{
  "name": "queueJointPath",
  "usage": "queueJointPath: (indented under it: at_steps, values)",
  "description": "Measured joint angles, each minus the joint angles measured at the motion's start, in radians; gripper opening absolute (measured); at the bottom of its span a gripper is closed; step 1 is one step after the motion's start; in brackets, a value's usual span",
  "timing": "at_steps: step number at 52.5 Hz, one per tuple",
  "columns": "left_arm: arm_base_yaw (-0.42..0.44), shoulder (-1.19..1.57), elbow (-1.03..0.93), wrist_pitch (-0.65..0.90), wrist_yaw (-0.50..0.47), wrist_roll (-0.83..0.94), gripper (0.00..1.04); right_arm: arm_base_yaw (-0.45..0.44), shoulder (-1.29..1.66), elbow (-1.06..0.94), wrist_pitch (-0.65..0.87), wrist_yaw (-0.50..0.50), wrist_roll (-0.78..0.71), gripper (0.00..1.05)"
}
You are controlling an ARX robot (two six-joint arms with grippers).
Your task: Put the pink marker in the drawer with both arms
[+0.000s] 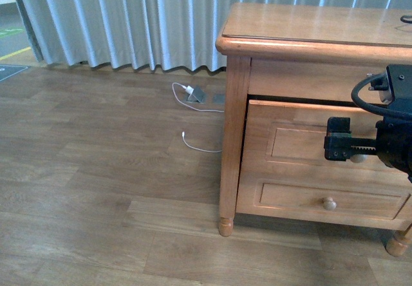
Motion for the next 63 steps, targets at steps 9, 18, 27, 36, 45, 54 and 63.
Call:
queueJointPath:
  at_steps: [9,18,27,36,45,54,63]
  values:
    - [0.000,0.000,0.000,0.000,0.000,0.000,0.99,-0.007,0.064,0.062,0.040,0.019,0.003,0.96]
    - [0.000,0.000,0.000,0.000,0.000,0.000,0.99,-0.007,0.092,0.070,0.087,0.036,0.000,0.96]
    - [0.000,0.000,0.000,0.000,0.000,0.000,0.99,-0.006,0.100,0.082,0.094,0.039,-0.005,0.96]
    - [0.000,0.000,0.000,0.000,0.000,0.000,0.99,-0.007,0.087,0.074,0.076,0.029,-0.005,0.96]
    - [0.000,0.000,0.000,0.000,0.000,0.000,0.99,-0.015,0.002,-0.021,0.072,-0.003,-0.005,0.96]
    - [0.000,0.000,0.000,0.000,0.000,0.000,0.99,-0.017,-0.201,-0.190,0.051,-0.072,-0.008,0.96]
    - [0.000,0.000,0.000,0.000,0.000,0.000,0.99,-0.031,-0.546,-0.382,-0.109,-0.138,0.003,0.96]
